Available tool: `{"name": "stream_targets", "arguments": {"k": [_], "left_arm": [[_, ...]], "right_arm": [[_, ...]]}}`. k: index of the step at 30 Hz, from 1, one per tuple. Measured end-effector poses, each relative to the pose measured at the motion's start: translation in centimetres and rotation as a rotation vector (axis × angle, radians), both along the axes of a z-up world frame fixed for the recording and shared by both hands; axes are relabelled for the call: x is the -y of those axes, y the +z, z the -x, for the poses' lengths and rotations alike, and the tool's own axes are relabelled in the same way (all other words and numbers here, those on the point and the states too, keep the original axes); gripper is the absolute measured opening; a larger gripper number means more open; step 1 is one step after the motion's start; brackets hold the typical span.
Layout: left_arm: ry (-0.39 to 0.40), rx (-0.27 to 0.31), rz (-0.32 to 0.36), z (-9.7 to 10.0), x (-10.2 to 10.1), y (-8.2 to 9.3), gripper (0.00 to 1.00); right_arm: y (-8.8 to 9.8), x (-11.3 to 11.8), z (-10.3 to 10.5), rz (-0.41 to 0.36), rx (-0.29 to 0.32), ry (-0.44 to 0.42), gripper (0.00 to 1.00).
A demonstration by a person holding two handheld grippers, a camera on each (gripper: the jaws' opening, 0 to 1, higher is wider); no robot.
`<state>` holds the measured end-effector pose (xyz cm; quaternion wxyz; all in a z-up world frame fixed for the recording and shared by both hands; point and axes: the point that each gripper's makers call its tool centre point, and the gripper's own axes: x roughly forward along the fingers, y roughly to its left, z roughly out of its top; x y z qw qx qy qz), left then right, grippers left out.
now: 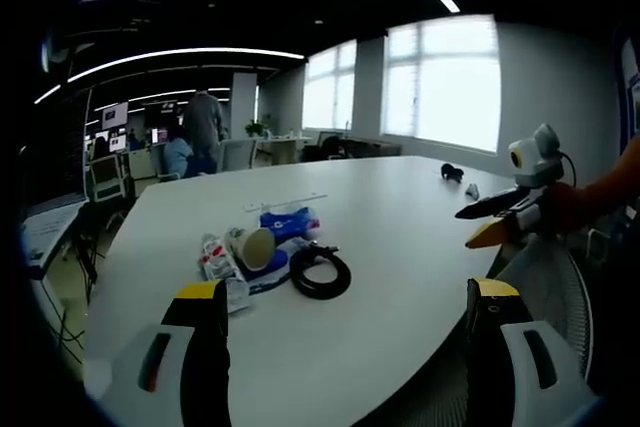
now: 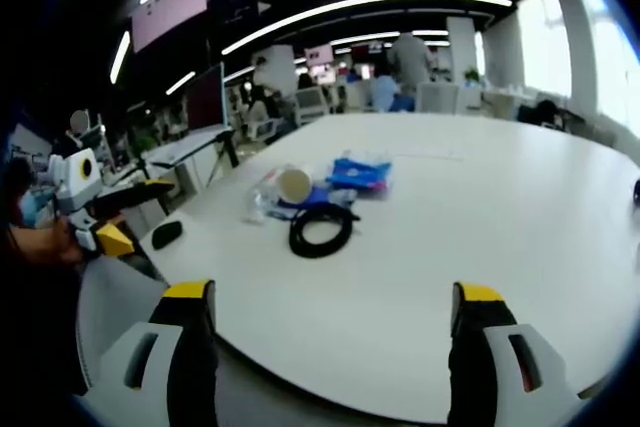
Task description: Arrange the tabletop items into an orderly group along one side of the table until the central work area is clear of visible clutter.
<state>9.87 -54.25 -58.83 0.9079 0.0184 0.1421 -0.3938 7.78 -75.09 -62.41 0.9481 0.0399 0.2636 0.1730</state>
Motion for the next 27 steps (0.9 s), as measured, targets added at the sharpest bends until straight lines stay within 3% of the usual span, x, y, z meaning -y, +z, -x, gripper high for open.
{"name": "stream_targets", "arguments": {"k": [27], "left_arm": [[-0.003,-0.001,0.003,0.03,0.07,0.03,0.99]], "right_arm": [[0.02,0.23,-0.08,-0.001,0.001,-0.012,0.95]]}}
